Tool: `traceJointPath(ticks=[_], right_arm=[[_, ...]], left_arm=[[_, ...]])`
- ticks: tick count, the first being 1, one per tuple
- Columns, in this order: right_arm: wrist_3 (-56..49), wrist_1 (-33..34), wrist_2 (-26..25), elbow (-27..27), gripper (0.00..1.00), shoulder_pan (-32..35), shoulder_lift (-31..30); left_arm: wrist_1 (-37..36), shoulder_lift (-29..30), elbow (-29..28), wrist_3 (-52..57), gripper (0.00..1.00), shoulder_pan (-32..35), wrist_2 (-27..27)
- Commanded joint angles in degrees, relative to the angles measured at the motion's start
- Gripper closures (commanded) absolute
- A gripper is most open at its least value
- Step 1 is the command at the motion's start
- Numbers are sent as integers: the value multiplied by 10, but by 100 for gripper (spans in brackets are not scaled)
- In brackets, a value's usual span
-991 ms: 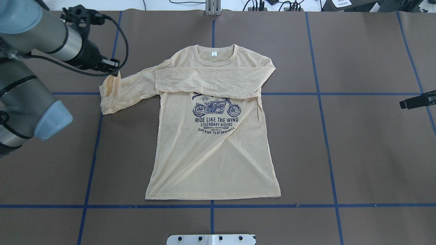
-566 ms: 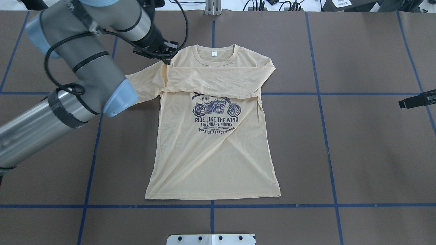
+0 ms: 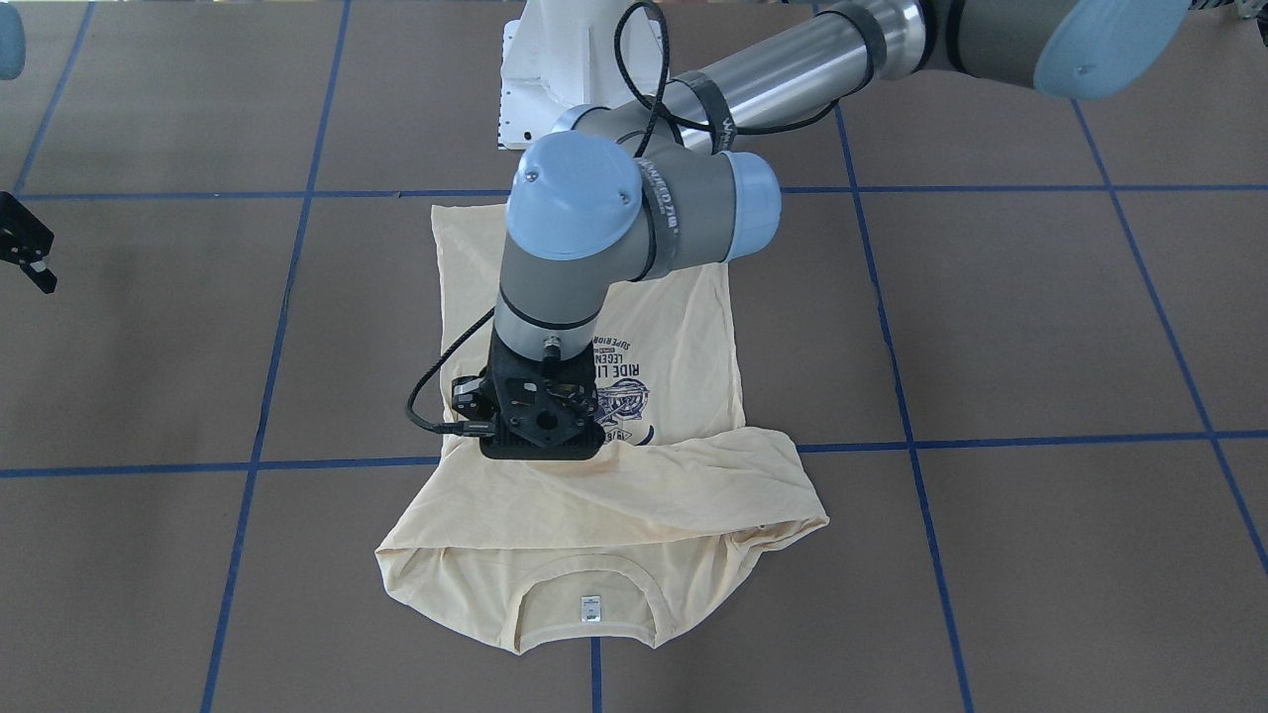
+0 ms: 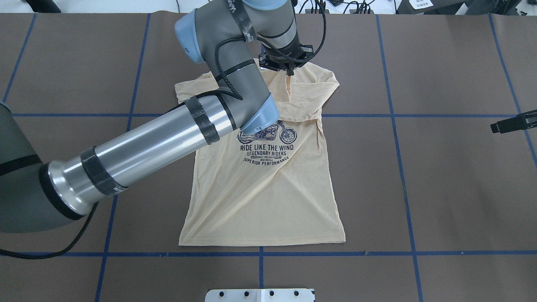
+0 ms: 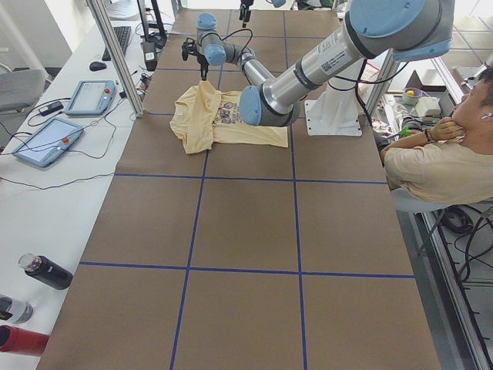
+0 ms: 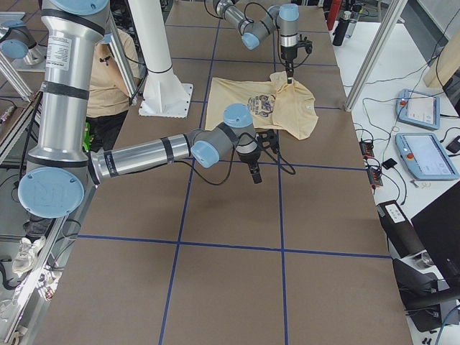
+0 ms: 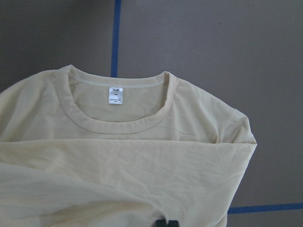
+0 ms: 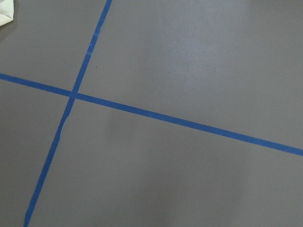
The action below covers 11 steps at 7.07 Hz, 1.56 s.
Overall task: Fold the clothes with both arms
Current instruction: 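Carry the sleeve cuff with the left gripper across the shirt toward the collar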
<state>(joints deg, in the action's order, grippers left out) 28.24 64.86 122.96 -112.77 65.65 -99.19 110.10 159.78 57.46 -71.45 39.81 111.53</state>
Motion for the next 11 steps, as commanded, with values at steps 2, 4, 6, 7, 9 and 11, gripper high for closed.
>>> traceJointPath(ticks=[2, 4, 6, 7, 9, 11], right_arm=[[1, 0, 0, 1, 0, 0, 0], [1, 0, 0, -1, 0, 0, -1], [1, 0, 0, 0, 0, 0, 0], [2, -15, 0, 7, 0, 0, 0], [16, -41, 0, 24, 0, -1, 1], [115, -43, 3, 15, 0, -22, 33]], left_arm=[[41, 58, -83, -41, 100, -25, -40], [84, 82, -131, -62, 100, -40, -61], [106, 75, -132, -56, 1, -40, -74], [106, 76, -132, -61, 0, -40, -74], [100, 68, -114, -55, 0, -39, -70], [48, -104, 120, -7, 0, -39, -42]])
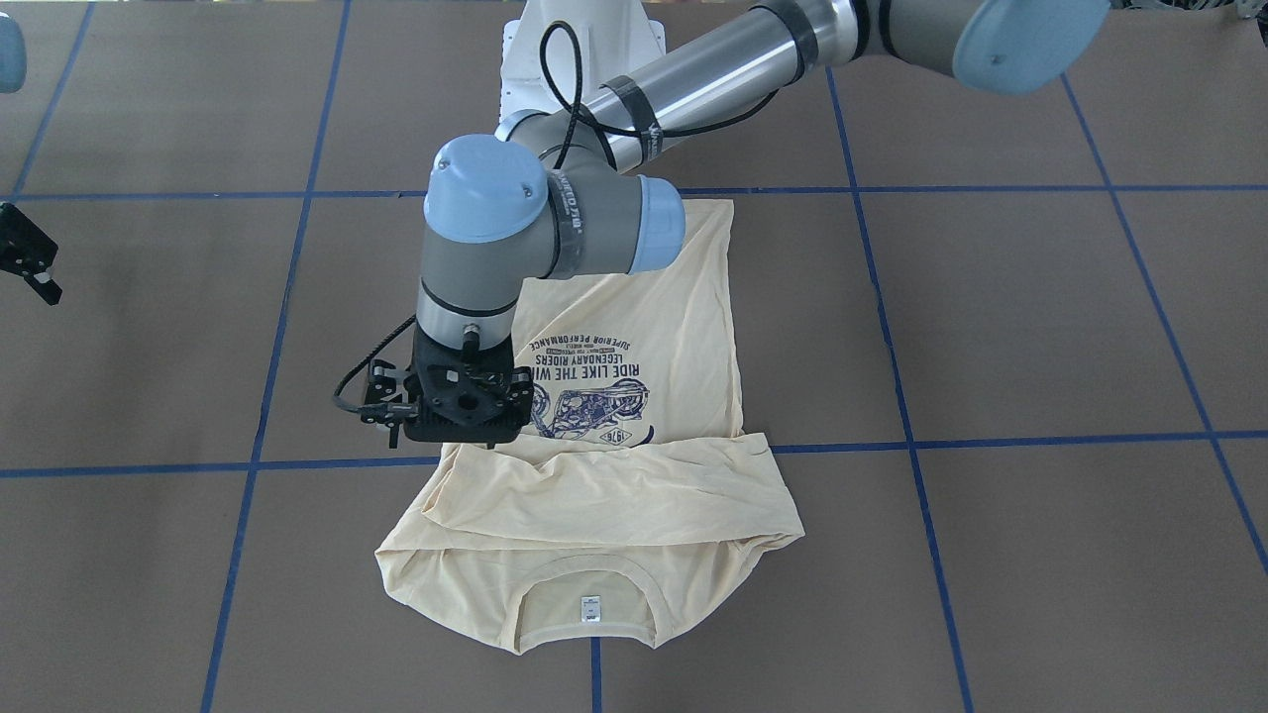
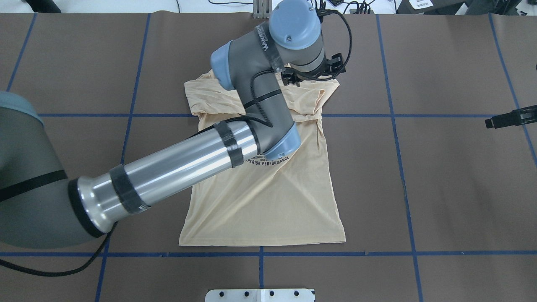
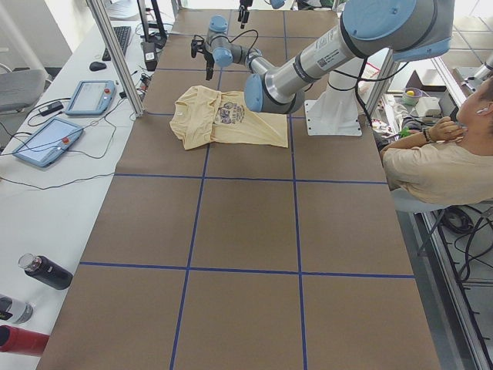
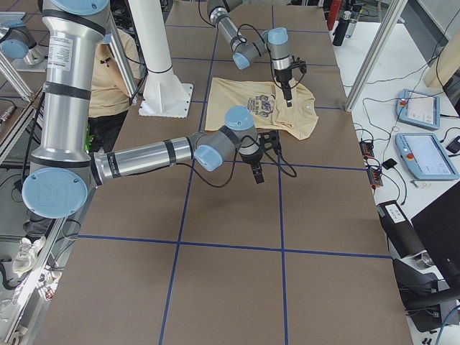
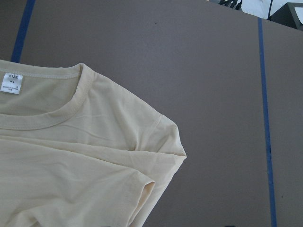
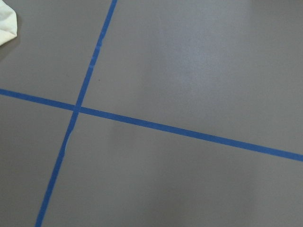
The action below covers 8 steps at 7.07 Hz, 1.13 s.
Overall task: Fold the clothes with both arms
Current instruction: 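Release the sleeve and withdraw the left gripper from the shirt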
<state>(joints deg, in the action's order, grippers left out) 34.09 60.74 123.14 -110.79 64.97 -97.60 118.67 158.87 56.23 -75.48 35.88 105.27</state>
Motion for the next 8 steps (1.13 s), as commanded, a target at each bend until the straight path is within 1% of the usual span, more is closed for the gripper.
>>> traceJointPath(ticks=[1, 2, 3, 4, 5, 6, 7, 8], right_arm=[[111, -2, -6, -20, 0, -42, 28], [176, -1, -16, -47, 0, -78, 37], [235, 1, -51, -79, 0, -129, 40], [304, 7, -115, -113, 0, -199, 39], [362, 35, -183, -149, 0, -275, 40], [420, 116, -255, -199, 0, -355, 56], [483, 233, -338, -218, 0, -441, 116], [526, 294, -405, -218, 0, -508, 156]], left_arm=[[-111, -167, 254, 66, 0, 2, 21], [-121, -276, 386, 93, 0, 2, 21], [-121, -380, 497, 135, 0, 3, 21], [-121, -443, 555, 154, 0, 3, 21], [-121, -471, 575, 155, 0, -3, 18], [-117, -492, 577, 149, 0, -14, 14], [-114, -518, 579, 147, 0, -33, -8], [-90, -539, 583, 94, 0, -74, -37]])
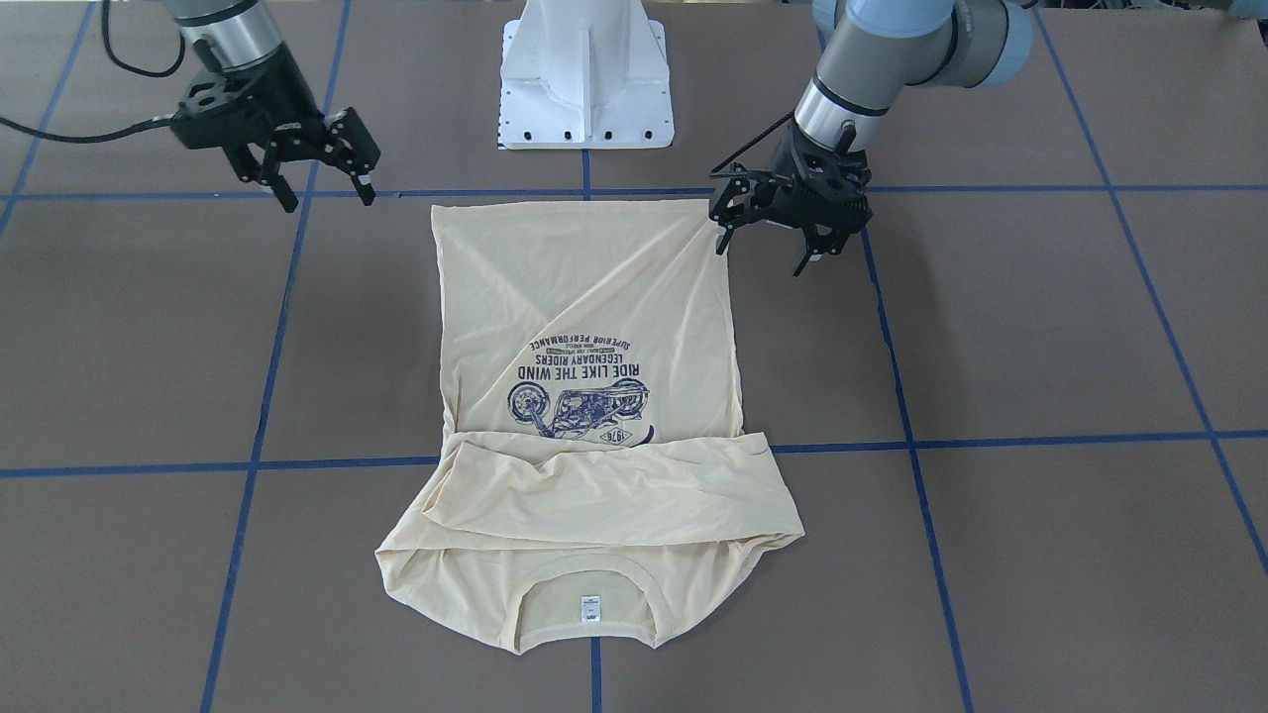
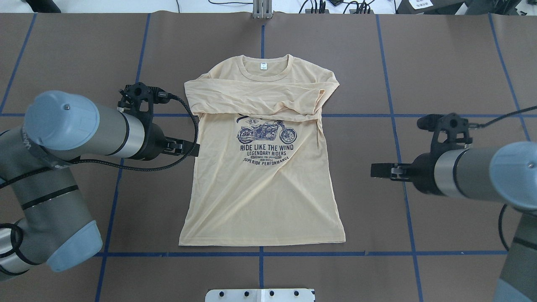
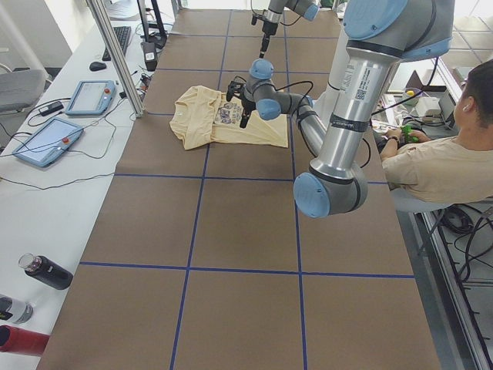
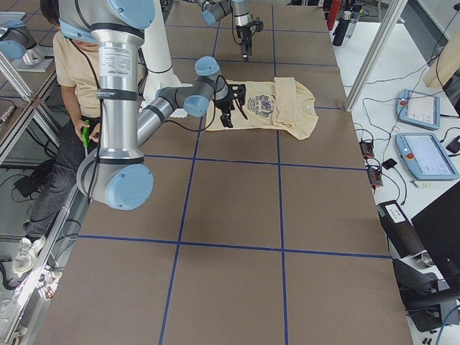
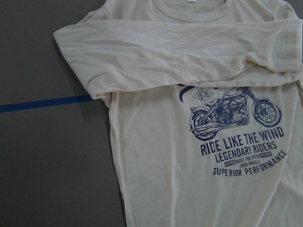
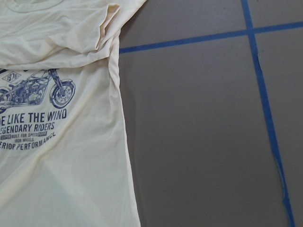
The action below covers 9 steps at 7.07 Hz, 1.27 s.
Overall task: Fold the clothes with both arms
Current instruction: 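Lower both grippers to the hem corners nearest the robot and grasp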
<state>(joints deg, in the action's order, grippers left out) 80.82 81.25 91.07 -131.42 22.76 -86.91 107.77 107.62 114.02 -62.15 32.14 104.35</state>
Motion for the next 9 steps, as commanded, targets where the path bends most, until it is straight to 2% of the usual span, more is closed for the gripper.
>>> traceJointPath(ticks=[1, 2, 3, 4, 5, 9], right_arm=[[81, 89, -105, -12, 0, -118, 50], [86, 90, -126, -12, 0, -133, 50], [86, 90, -128, -12, 0, -134, 50], [86, 90, -128, -12, 0, -134, 51], [86, 90, -128, -10, 0, -134, 51], [86, 90, -128, -8, 0, -134, 52]], left_arm=[[24, -28, 4, -99, 0, -92, -64], [24, -39, 3, -124, 0, -129, -82], [24, -41, 1, -141, 5, -148, -85], [24, -42, -3, -143, 20, -157, -85], [24, -45, -4, -145, 25, -169, -85], [25, -46, -27, -145, 33, -182, -84]])
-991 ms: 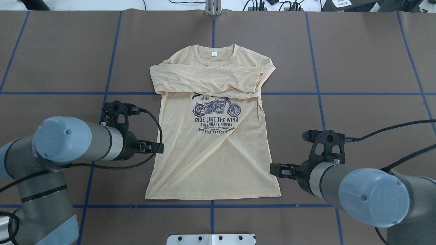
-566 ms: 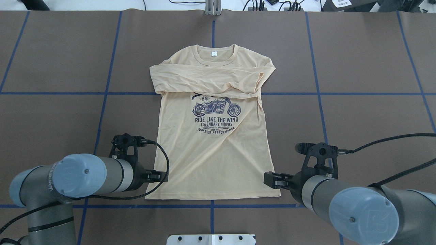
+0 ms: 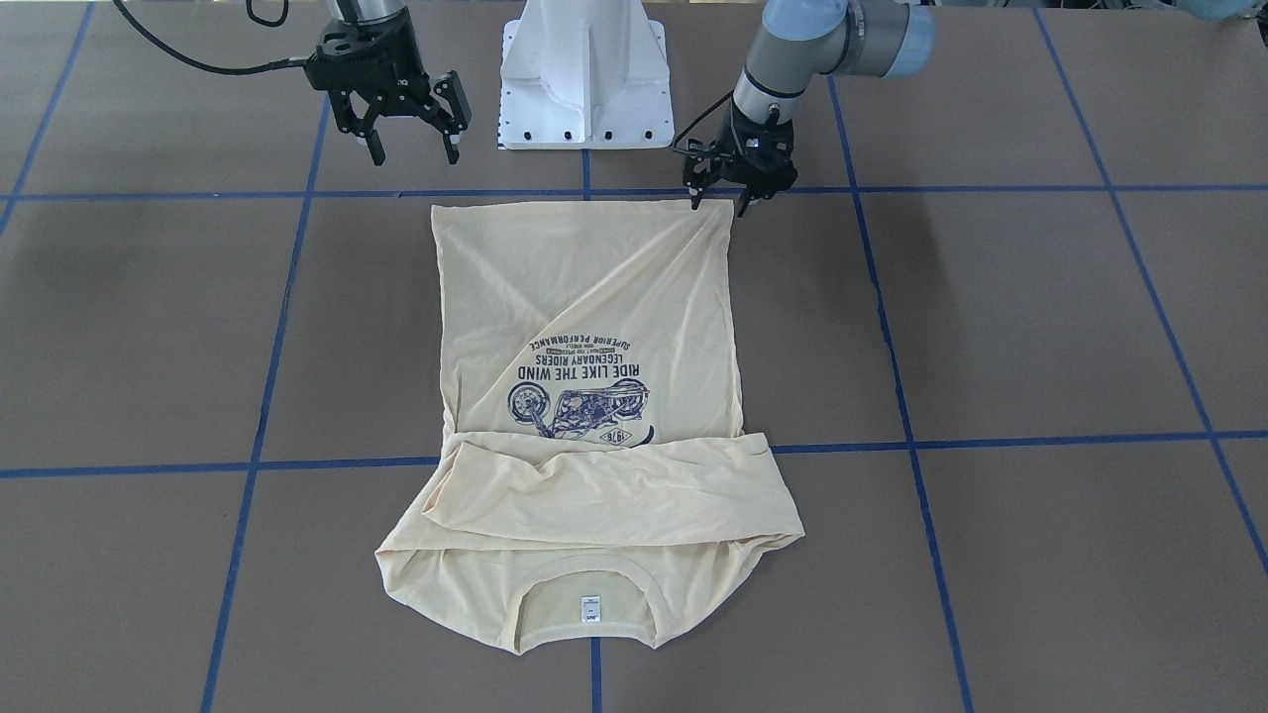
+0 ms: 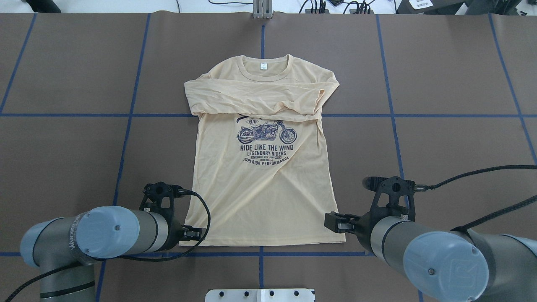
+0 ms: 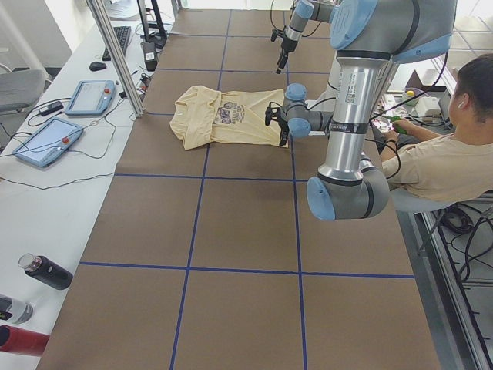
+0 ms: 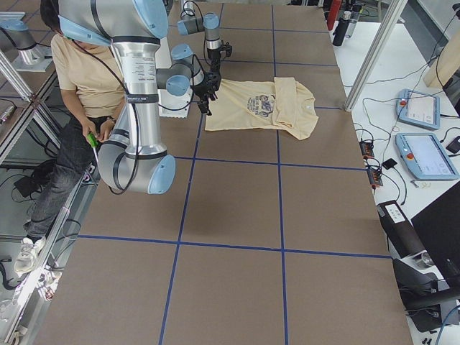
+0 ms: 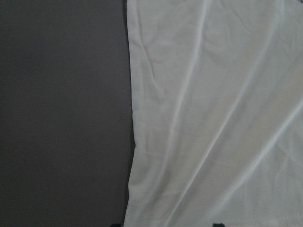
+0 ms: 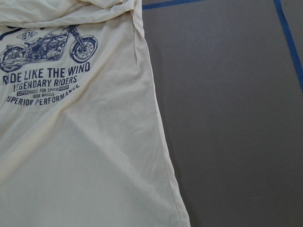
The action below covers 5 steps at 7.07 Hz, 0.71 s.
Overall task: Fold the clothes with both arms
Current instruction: 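Lower both grippers to the hem corners nearest the robot and grasp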
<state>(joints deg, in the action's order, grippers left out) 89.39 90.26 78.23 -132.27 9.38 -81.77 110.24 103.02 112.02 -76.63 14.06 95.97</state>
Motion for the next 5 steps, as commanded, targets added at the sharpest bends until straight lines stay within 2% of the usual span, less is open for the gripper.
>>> traceJointPath(ticks=[1, 2, 3, 5], right_arm=[[0, 0, 0, 1, 0, -1, 0], [0, 0, 0, 1, 0, -1, 0], [0, 0, -1, 1, 0, -1, -1], [0, 0, -1, 1, 0, -1, 0]], left_arm=[[0, 0, -12, 0, 36, -2, 0], [1, 0, -13, -1, 42, -2, 1], [1, 1, -13, -1, 52, -2, 1], [0, 1, -8, -1, 84, -2, 3]])
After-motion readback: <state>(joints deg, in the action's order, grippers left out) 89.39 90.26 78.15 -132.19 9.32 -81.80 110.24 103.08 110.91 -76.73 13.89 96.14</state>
